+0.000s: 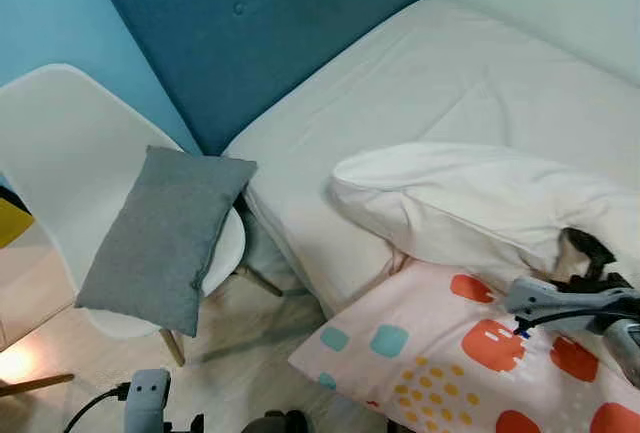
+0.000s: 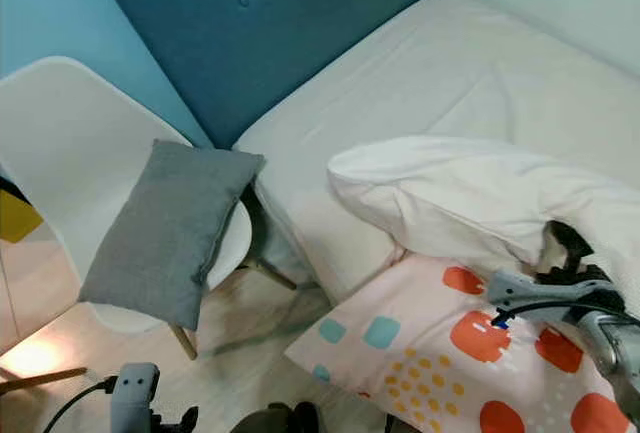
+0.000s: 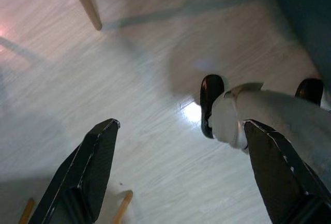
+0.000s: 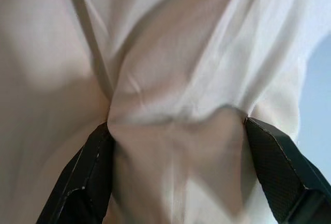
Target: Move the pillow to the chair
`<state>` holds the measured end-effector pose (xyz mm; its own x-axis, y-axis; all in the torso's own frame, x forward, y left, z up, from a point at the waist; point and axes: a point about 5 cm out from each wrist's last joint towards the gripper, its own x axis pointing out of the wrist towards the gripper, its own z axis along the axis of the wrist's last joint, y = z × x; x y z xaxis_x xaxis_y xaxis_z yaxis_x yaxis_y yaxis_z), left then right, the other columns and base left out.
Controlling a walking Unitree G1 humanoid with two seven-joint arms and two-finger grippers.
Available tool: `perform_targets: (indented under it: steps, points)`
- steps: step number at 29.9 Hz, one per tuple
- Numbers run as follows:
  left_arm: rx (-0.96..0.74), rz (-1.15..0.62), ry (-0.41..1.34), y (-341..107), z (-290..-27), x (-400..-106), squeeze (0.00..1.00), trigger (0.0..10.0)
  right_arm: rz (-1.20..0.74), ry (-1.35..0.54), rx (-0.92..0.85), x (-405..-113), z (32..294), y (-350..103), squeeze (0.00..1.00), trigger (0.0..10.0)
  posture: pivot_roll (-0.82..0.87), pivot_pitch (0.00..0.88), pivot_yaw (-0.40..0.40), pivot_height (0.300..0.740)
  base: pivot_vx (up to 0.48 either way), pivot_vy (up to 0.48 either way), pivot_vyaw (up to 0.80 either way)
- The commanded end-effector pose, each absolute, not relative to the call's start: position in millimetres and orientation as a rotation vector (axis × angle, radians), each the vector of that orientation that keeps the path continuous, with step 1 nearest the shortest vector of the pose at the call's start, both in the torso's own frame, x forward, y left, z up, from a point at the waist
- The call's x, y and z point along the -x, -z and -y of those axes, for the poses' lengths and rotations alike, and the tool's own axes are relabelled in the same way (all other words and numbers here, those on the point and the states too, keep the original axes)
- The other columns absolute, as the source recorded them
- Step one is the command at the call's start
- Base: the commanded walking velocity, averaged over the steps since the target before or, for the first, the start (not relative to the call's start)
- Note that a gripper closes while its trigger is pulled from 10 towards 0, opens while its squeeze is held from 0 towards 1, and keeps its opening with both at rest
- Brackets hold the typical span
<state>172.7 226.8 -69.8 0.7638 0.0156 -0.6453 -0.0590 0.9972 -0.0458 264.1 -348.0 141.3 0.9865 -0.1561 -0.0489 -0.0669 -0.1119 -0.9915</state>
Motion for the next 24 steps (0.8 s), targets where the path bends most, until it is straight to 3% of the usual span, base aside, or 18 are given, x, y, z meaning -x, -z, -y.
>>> perform_targets:
  steps: [1, 7, 9, 12, 24]
  points:
    - [0.055, -0.751, -0.068, 76.4, -237.8, -151.8, 0.0, 10.0, -0.223, 0.189, 1.667, -256.5, 363.2, -141.1, 0.0, 10.0, -0.01, 0.363, 0.146, 0.74, 0.0, 0.0, 0.0]
    - [0.039, -0.773, -0.079, 78.1, -243.1, -144.4, 0.0, 10.0, -0.374, 0.345, 1.484, -244.2, 391.4, -132.3, 0.0, 10.0, -0.01, 0.36, 0.146, 0.74, 0.0, 0.0, 0.0]
    - [0.031, -0.785, -0.079, 79.2, -244.0, -141.1, 0.0, 10.0, -0.459, 0.382, 1.381, -235.0, 402.3, -122.1, 0.0, 0.0, 0.0, 0.355, 0.146, 0.74, 0.0, 0.0, 0.0]
    - [0.029, -0.791, -0.083, 79.8, -245.1, -138.9, 0.0, 10.0, -0.547, 0.386, 1.25, -225.5, 410.3, -109.4, 0.0, 0.0, 0.0, 0.352, 0.148, 0.74, 0.0, 0.0, 0.0]
    - [0.029, -0.787, -0.096, 78.3, -245.7, -144.4, 0.0, 10.0, -0.523, 0.364, 1.224, -226.2, 411.0, -109.4, 0.0, 0.0, 0.0, 0.327, 0.15, 0.74, 0.0, 0.0, 0.0]
